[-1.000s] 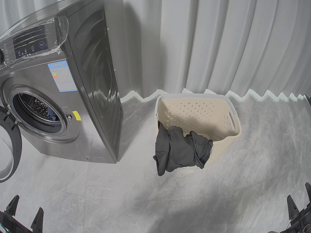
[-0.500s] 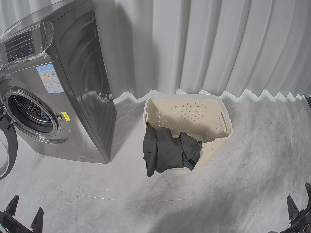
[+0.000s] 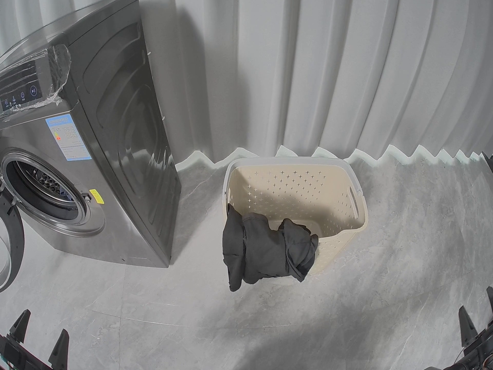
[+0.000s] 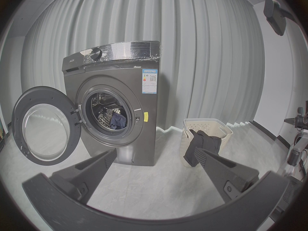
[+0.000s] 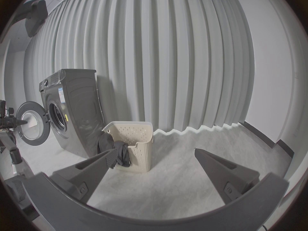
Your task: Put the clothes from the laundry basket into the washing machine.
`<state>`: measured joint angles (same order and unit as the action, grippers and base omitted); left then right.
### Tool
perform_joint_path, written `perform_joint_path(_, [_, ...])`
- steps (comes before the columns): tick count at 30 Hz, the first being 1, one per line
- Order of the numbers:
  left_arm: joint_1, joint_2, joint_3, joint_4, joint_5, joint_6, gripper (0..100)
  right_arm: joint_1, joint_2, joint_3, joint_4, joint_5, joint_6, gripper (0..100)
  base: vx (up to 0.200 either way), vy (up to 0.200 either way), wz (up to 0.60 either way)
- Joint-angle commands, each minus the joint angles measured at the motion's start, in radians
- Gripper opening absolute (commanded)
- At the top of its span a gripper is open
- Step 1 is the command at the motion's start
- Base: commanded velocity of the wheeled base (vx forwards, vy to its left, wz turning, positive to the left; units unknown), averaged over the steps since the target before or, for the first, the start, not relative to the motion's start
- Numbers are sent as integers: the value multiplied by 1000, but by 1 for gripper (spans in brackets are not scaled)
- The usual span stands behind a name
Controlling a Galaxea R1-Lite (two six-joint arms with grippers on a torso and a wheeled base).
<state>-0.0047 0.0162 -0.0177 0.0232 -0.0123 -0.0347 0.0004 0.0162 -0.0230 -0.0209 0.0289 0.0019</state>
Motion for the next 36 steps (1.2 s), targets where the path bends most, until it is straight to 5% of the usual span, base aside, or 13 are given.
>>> perform_joint_path(1, [0, -16, 10, 0, 0, 1, 100, 7, 21, -170, -47, 23, 38, 100, 0, 0, 0])
perform_joint_path(5, [0, -16, 10, 0, 0, 1, 100, 30, 260, -193, -44, 68, 98, 100, 0, 0, 0])
perform_joint_path(14, [0, -16, 10, 0, 0, 1, 100, 105, 800, -163, -280, 132, 81, 100, 0, 0, 0])
perform_joint_path(22, [0, -16, 10, 0, 0, 1, 100, 397, 1087, -170, -381, 123, 84, 100, 0, 0, 0])
perform_joint_path(32, [0, -16, 10, 0, 0, 1, 100, 437, 1438, -195, -689, 120, 87, 100, 0, 0, 0])
perform_joint_path(36, [0, -16, 10, 0, 0, -1, 100, 466, 1621, -218, -860, 69, 89, 100, 0, 0, 0])
